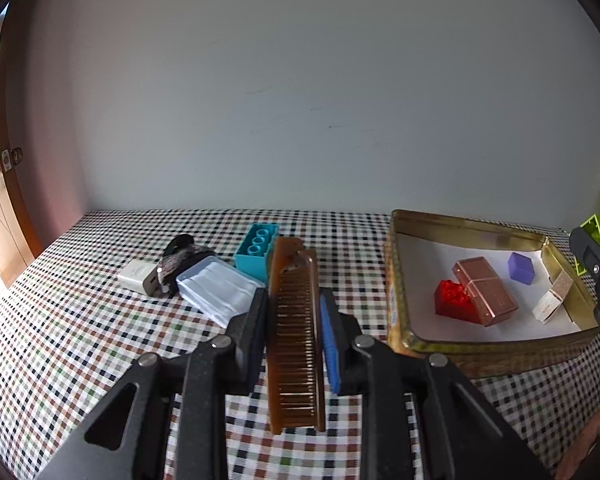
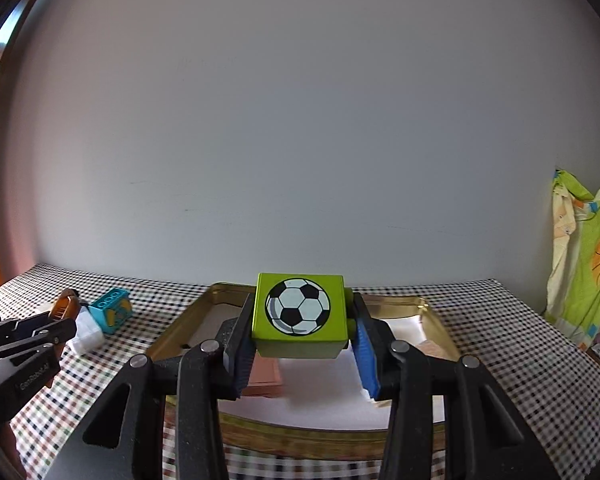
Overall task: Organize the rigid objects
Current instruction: 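Carry the brown comb with the left gripper while the right gripper carries the green block over the tin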
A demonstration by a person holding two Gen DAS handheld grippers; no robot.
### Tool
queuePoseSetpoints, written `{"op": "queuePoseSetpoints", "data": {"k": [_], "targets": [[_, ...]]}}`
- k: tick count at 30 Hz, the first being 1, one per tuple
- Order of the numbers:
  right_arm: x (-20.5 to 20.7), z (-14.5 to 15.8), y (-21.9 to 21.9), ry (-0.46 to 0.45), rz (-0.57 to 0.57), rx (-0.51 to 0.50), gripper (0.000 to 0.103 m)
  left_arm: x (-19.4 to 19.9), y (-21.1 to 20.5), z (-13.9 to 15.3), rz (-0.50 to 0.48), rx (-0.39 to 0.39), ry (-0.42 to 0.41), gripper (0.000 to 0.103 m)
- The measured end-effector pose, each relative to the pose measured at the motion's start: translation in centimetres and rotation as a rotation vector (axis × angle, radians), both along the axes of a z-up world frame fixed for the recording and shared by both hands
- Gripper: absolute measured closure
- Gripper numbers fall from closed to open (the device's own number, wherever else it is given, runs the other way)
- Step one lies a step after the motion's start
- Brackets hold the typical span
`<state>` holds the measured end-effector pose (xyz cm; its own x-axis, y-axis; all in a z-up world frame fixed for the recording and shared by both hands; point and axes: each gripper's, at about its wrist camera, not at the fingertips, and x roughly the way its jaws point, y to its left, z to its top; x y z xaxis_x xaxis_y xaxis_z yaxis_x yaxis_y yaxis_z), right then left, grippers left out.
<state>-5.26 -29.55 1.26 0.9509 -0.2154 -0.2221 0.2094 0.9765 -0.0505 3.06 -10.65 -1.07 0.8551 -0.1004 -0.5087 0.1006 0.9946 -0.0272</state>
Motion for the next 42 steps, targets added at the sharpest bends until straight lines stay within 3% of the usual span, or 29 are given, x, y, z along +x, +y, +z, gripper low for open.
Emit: {"op": "queuePoseSetpoints", "data": {"k": [26,42], "targets": [[-0.2,0.4,-8.1,-0.007,-0.146,-0.039,0.058,-0.1,-9.7,1.5,-0.135,0.014,-0.027,0.080],[1.9,-0.2,-11.8,0.046,-0.185,0.005,0.058,1.1,-14.7,0.7,-0.202,0.028,-0.005,0.080]]}}
